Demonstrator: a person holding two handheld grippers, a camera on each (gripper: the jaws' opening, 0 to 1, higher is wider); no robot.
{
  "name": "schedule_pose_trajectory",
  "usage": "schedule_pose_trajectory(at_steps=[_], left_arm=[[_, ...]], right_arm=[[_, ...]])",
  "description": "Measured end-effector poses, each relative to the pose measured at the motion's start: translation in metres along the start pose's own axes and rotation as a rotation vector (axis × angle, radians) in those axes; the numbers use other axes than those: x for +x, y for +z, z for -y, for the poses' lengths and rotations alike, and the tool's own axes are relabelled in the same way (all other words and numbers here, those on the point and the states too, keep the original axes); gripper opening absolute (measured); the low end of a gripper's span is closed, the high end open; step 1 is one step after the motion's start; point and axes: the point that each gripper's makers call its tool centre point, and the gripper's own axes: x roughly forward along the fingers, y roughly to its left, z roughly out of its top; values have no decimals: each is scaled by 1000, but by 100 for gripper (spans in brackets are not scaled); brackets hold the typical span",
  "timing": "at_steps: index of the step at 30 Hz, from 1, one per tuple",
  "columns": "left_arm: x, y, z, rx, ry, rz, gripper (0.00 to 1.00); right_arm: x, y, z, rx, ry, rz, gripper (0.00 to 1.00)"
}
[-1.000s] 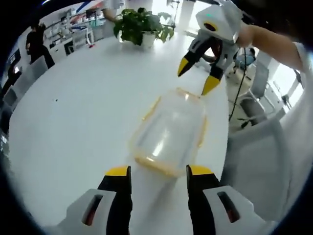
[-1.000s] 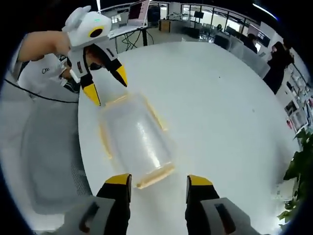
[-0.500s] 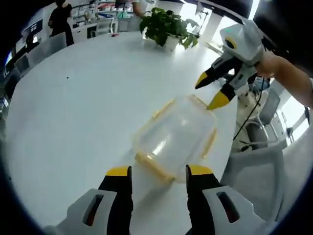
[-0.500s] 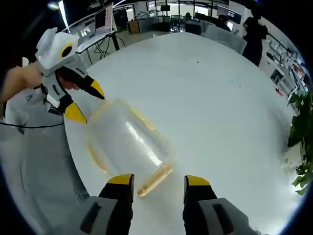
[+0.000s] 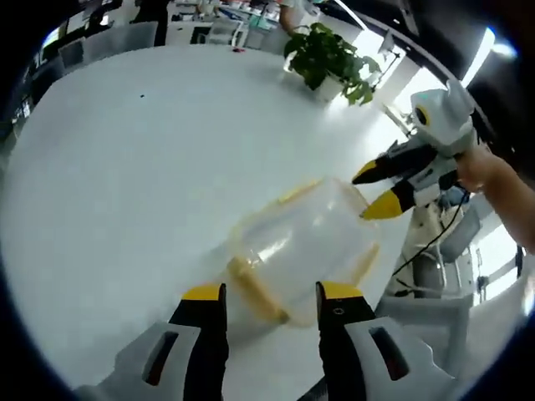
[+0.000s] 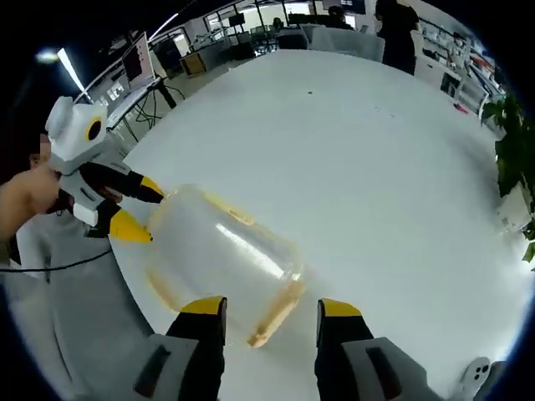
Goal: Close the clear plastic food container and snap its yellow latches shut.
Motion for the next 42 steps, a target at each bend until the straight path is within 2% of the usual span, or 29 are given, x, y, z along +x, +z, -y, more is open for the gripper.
schedule_pose_trajectory(at_steps=[3,5,10,20,25,29,31,32,34,36,42], left_arm=[[3,-3,1,-16,6,-2,43],[5,-4,2,-23,9,-3,42],[7,-3,5,-38,3,-2,40],[8,-3,5,-50,4,3,39],[9,-1,4,-102,13,24,37],[9,-2,5,-123,17,12,35],[9,-2,6,-91,12,8,33],[3,-3,3,-109,33,-9,32],[8,1,7,-71,17,5,32],[11,0,6,-95,12,9,32],[10,0,7,-95,12,7,31]], right_arm=[[6,-4,-6,25,33,-7,49],[5,-4,-9,68,53,-12,46],[5,-3,-15,75,75,-19,41],[7,-3,-14,58,68,-32,41],[7,-3,-15,67,64,-26,40],[8,-3,-17,69,52,-30,39],[7,-4,-17,74,55,-43,39],[7,-3,-15,70,44,-40,39],[6,-4,-16,78,47,-49,38],[7,-3,-17,76,43,-53,38],[9,-5,-19,98,57,-47,37]])
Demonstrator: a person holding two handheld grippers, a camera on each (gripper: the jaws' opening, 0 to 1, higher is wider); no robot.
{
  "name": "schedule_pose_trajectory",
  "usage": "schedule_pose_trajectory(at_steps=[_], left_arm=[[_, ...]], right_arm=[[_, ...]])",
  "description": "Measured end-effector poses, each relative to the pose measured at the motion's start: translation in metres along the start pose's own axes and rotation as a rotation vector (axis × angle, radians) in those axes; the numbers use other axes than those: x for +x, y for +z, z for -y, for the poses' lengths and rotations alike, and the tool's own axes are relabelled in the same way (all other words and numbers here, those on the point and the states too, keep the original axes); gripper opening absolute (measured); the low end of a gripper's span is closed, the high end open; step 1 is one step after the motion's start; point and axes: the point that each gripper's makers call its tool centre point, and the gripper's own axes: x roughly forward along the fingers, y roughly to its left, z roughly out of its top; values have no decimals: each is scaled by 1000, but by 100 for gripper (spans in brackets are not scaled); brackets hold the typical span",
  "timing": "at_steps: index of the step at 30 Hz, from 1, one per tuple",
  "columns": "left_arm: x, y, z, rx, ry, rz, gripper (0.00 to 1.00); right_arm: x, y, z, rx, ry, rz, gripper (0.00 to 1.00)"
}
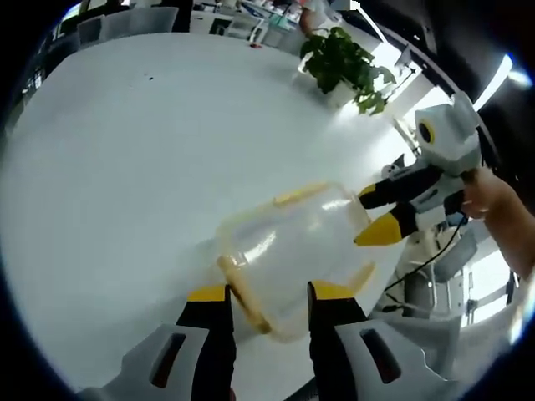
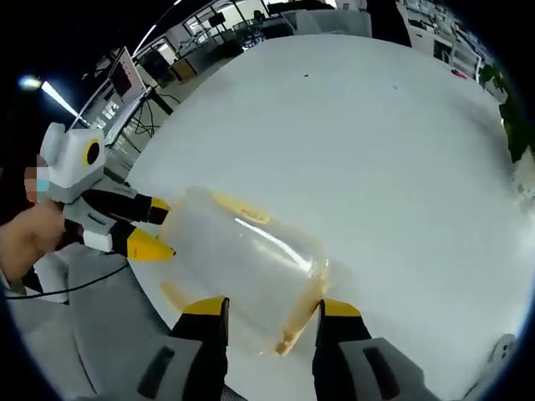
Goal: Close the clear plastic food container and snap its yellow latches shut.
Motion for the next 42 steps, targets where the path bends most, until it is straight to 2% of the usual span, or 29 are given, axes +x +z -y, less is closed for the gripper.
schedule_pose_trajectory(at_steps=[2,3,5,8,13,20,24,28,35,42], left_arm=[[0,0,0,4,4,1,31],[0,0,0,-3,2,1,31],[0,0,0,2,7,0,32],[-1,-1,-1,-9,-2,12,32],[-1,0,-2,3,-3,3,33],[-2,0,-3,-18,-15,44,35],[-2,0,-3,13,-17,44,37],[-3,-1,-3,40,-12,34,40],[-9,2,-4,51,-13,58,39],[-15,9,-3,54,-28,84,40]], right_arm=[[3,3,-3,44,27,-19,36],[3,11,-3,39,13,7,36],[1,8,-5,14,4,-7,37],[0,3,-4,22,15,17,37],[0,-1,-5,30,16,18,38],[0,-5,-5,47,21,24,40],[0,-7,-7,27,25,38,40],[0,-7,-10,-56,23,43,42],[-2,-6,-9,-97,-5,38,43],[-8,-1,-12,-96,-4,56,46]])
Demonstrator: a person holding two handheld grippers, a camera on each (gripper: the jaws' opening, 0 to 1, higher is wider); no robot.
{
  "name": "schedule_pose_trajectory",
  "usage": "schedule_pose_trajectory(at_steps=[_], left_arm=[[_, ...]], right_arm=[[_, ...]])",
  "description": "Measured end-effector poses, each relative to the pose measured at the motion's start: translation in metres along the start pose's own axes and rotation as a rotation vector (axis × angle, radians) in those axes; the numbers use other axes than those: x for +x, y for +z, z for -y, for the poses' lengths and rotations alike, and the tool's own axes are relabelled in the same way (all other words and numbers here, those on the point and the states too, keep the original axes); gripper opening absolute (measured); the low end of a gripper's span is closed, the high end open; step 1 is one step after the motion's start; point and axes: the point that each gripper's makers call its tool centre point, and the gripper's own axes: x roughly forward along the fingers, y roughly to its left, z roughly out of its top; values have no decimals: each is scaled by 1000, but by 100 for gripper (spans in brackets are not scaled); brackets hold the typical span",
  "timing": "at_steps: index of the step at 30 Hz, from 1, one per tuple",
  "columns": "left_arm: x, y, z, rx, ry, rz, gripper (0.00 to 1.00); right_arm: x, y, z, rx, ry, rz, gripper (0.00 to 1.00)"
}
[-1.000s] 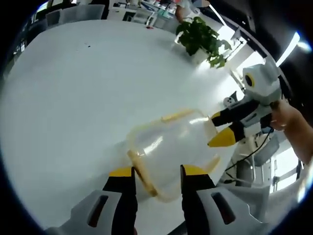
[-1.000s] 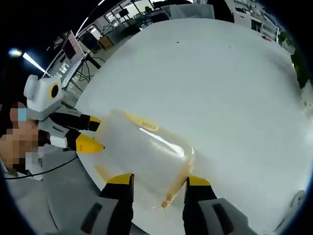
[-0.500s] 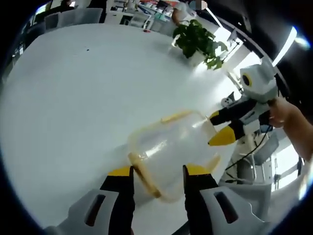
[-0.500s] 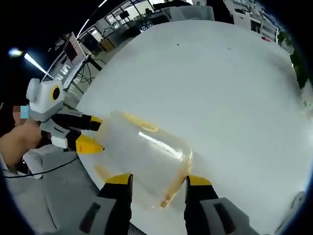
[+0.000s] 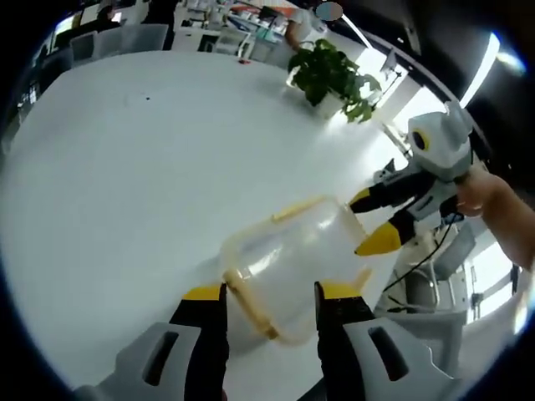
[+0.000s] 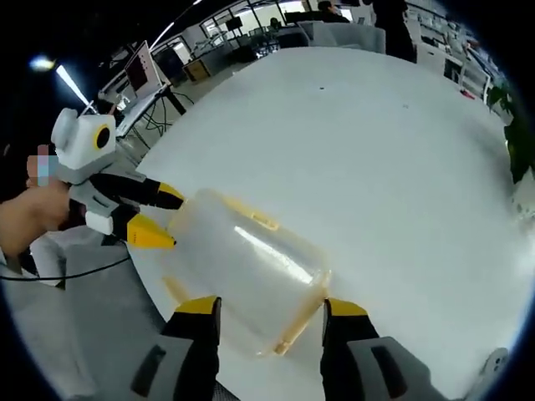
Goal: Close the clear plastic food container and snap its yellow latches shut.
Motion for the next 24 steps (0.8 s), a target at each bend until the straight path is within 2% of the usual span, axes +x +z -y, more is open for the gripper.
schedule_pose_trajectory(at_steps=[6,10,12,14,19,20,22,24], left_arm=[[-5,-3,2,68,5,-7,45],[-10,-2,5,121,-11,-5,46],[-11,-3,5,140,-18,-12,46],[-13,-3,4,160,-12,-14,47],[-20,-2,3,265,2,-19,50],[-22,-1,1,308,25,-30,50],[-23,-1,4,382,27,-41,51],[-25,0,9,414,22,-38,51]], right_arm=[[-6,5,-2,-29,-16,10,46],[-8,7,-2,-94,-24,14,47],[-10,5,-3,-135,-26,7,43],[-11,6,-5,-132,-23,4,42],[-15,9,-10,-162,-20,12,44],[-16,9,-10,-173,-22,11,43],[-18,10,-10,-181,-30,13,43],[-20,12,-10,-219,-35,19,42]])
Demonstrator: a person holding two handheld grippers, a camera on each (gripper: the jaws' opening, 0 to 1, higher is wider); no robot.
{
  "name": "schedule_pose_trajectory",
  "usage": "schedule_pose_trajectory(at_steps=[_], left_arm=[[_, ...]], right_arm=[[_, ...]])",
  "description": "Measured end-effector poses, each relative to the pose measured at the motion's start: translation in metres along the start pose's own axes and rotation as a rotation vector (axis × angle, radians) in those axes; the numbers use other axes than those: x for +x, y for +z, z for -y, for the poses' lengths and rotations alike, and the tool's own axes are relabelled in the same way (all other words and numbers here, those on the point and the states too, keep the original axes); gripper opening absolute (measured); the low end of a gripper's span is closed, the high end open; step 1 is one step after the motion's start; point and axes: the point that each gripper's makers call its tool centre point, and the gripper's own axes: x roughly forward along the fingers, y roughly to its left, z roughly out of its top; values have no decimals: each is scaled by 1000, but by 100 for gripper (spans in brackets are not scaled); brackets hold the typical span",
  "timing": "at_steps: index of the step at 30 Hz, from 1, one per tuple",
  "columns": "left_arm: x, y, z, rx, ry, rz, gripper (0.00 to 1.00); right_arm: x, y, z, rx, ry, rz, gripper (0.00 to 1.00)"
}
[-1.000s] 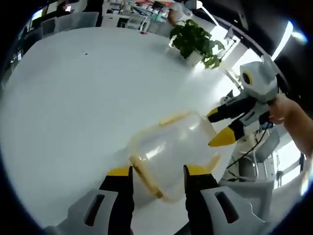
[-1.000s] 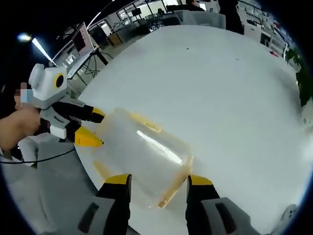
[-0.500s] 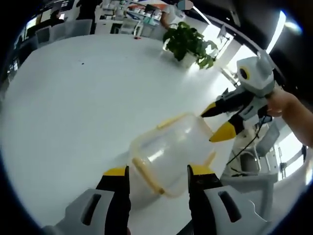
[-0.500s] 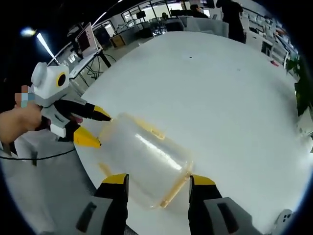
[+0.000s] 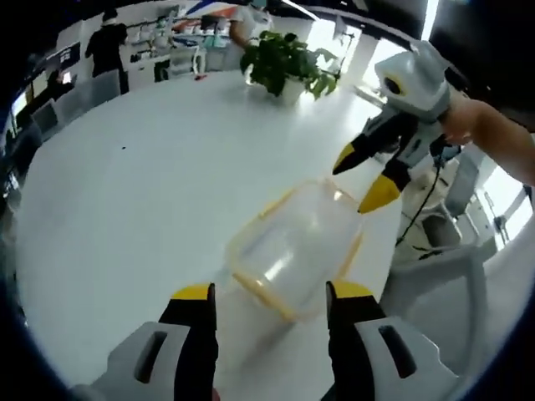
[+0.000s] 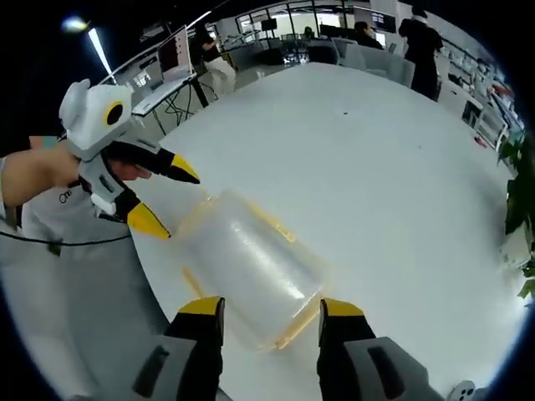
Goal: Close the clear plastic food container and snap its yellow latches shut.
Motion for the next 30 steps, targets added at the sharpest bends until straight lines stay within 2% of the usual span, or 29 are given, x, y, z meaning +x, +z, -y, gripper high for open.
schedule_pose_trajectory(at_steps=[3,5,7,8,9,13,17,20,25,30], left_arm=[[-2,5,5,49,-13,14,51],[-2,7,11,95,-47,13,50],[-2,6,12,155,-53,0,54],[-1,8,11,187,-46,12,56],[-2,10,11,221,-42,20,58],[-3,15,15,214,-71,35,55],[-5,24,21,273,-87,68,48],[-5,30,32,329,-130,90,46],[-2,32,34,362,-136,86,42],[-1,40,37,398,-157,113,35]], right_arm=[[-3,3,-1,-55,2,5,41],[-5,9,-3,-138,9,26,37],[-8,14,-6,-235,10,46,34],[-9,16,-8,-253,11,54,33],[-9,15,-8,-234,7,50,33],[-10,21,-11,-267,21,68,33],[-11,30,-20,-406,36,100,31],[-11,34,-27,-503,48,109,31],[-8,37,-34,-533,86,129,30],[-7,41,-34,-555,104,142,29]])
